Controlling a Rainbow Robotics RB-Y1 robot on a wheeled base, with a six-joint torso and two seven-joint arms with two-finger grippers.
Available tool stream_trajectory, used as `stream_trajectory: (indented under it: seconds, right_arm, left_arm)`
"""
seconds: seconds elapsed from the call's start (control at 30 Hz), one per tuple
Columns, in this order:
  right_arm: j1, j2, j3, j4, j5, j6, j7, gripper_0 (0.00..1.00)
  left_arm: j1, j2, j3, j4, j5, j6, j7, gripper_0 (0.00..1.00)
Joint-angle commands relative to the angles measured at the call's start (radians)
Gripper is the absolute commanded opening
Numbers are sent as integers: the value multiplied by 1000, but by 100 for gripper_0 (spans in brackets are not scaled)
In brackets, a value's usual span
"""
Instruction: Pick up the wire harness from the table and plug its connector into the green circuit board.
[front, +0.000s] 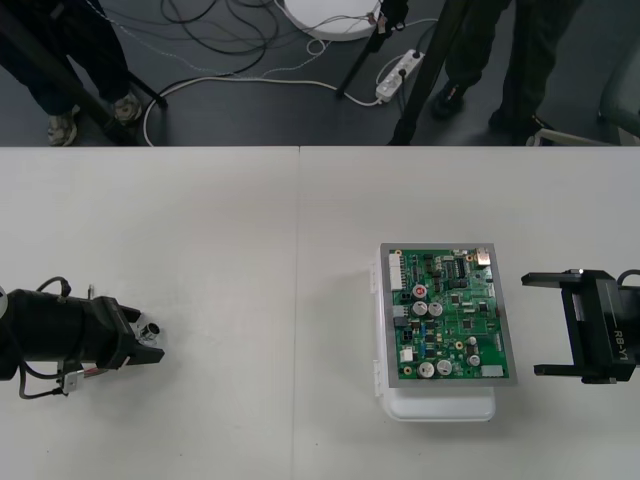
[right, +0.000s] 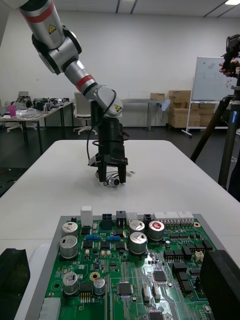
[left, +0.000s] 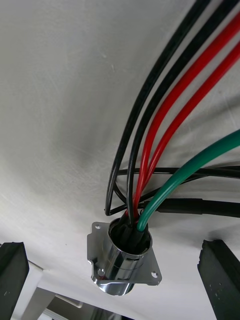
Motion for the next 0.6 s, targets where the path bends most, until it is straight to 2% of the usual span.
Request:
stream_trajectory:
  seconds: [0.03, 0.1, 0.17, 0.2, 0.27, 0.33, 0.6]
  right_arm:
    - [-28, 5, 2, 0, -14, -13, -24, 100]
    - [-28, 5, 2, 0, -14, -13, -26, 100]
    - [-28, 5, 2, 0, -14, -13, -26, 100]
    - [-28, 5, 2, 0, -14, -13, -26, 100]
    - [-28, 5, 2, 0, -14, -13, -26, 100]
    - [-27, 7, 2, 2, -14, -13, -26, 100]
    - [-27, 10, 2, 2, -16, -13, -29, 100]
  left_arm:
    - [-34, -24, -16, -20, -21, 34, -48, 100]
    - [-34, -24, -16, -20, -24, 34, -48, 99]
    - [-35, -24, -20, -20, -33, 34, -48, 75]
    - [-34, -24, -20, -20, -35, 34, -48, 69]
    - [-35, -24, -27, -18, -41, 34, -48, 29]
    - [-34, -24, -28, -20, -42, 34, -48, 1]
    - [-35, -24, -36, -17, -47, 34, -48, 0]
